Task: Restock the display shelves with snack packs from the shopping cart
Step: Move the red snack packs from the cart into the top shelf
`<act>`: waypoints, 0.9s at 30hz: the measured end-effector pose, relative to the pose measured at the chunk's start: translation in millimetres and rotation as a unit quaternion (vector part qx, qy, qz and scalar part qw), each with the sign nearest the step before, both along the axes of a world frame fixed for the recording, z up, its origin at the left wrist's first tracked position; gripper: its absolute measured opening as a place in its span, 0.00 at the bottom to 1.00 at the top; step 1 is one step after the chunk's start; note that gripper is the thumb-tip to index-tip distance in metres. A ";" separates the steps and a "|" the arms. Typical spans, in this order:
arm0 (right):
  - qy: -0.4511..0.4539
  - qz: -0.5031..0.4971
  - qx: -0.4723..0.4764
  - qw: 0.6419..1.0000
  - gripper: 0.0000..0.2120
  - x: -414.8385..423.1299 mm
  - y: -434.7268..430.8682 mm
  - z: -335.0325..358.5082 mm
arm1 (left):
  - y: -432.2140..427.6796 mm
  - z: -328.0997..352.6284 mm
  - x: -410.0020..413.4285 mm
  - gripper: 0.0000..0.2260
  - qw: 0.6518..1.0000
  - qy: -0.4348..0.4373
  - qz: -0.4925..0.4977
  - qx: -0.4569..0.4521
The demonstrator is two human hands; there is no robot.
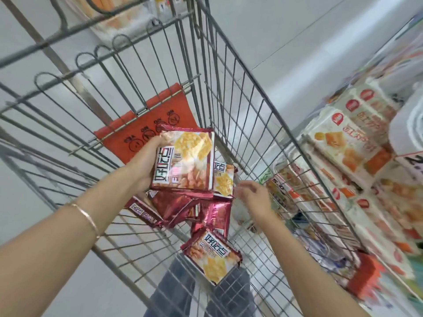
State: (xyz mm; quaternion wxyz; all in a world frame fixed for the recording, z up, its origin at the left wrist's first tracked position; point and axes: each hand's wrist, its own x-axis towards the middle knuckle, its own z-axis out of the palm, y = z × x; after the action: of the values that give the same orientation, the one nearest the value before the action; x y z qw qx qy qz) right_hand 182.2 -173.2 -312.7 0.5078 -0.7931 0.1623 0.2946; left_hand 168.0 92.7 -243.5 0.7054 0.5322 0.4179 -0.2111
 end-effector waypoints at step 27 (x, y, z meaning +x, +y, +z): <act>0.214 0.356 -0.157 0.896 0.32 -111.7 -40.2 -86.1 | -20.9 -12.4 -35.1 0.52 0.982 0.083 -0.089 0.142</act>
State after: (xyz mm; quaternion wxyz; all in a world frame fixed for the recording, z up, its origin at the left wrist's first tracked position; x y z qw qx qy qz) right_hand 70.5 -213.4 -398.8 0.1905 -0.7848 0.0179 0.5894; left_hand 132.9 71.8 -255.9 0.5639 0.6427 0.4517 -0.2548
